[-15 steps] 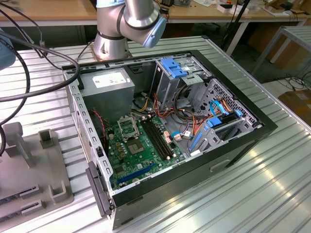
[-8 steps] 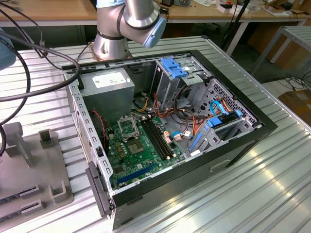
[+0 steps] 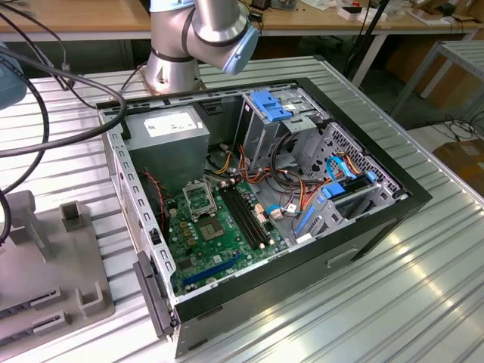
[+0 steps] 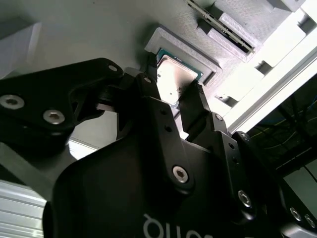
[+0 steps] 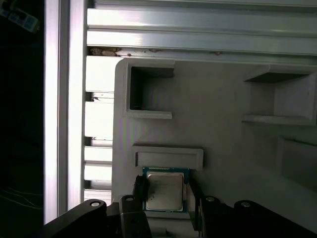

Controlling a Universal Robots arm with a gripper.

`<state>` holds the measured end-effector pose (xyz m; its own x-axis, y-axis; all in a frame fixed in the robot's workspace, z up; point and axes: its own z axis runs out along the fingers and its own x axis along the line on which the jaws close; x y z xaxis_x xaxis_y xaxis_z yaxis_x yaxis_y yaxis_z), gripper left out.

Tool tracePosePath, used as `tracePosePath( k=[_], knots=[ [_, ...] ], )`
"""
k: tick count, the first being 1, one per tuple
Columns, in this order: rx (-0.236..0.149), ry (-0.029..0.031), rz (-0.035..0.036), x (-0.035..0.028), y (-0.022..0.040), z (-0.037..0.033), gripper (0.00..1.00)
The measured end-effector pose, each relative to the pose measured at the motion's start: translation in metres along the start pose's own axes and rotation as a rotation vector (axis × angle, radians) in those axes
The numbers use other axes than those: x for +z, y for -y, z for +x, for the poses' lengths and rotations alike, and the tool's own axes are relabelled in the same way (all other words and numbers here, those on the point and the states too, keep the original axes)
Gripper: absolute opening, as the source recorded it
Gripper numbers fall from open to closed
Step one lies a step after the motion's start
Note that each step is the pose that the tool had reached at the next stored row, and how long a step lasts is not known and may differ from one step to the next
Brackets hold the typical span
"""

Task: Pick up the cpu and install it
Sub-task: 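Pick up the cpu and move it towards the insertion slot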

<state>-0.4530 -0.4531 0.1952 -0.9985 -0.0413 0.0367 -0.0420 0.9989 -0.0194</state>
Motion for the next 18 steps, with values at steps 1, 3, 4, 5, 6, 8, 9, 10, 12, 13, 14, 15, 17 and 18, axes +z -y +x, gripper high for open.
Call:
tracePosePath(
  k=[1,3,4,5,6,8,9,10,12,13,14,15,17,18],
  knots=[
    [0.000,0.0000,0.0013,0.0000,0.0001,-0.0001,0.44],
    [0.000,0.0000,0.0033,0.0001,0.0000,-0.0001,0.44],
    [0.000,0.0000,0.0040,0.0001,0.0000,0.0000,0.44],
    [0.000,-0.0001,0.0043,0.0001,0.0000,0.0000,0.44],
    [0.000,-0.0002,0.0045,0.0000,0.0000,0.0000,0.44],
    [0.000,-0.0002,0.0046,0.0000,0.0000,0.0000,0.44],
    [0.000,-0.0002,0.0046,0.0000,0.0000,0.0000,0.44],
    [0.000,-0.0003,0.0047,0.0000,0.0000,0.0000,0.44],
    [0.000,-0.0002,0.0047,0.0000,0.0000,0.0000,0.44],
    [0.000,-0.0003,0.0047,0.0000,0.0000,0.0000,0.44],
    [0.000,-0.0002,0.0047,0.0000,0.0000,0.0000,0.44],
    [0.000,-0.0003,0.0047,0.0000,0.0000,0.0000,0.44],
    [0.000,-0.0002,0.0048,0.0000,0.0000,0.0000,0.44],
    [0.000,-0.0002,0.0048,0.0000,0.0000,0.0000,0.44]
  ],
)
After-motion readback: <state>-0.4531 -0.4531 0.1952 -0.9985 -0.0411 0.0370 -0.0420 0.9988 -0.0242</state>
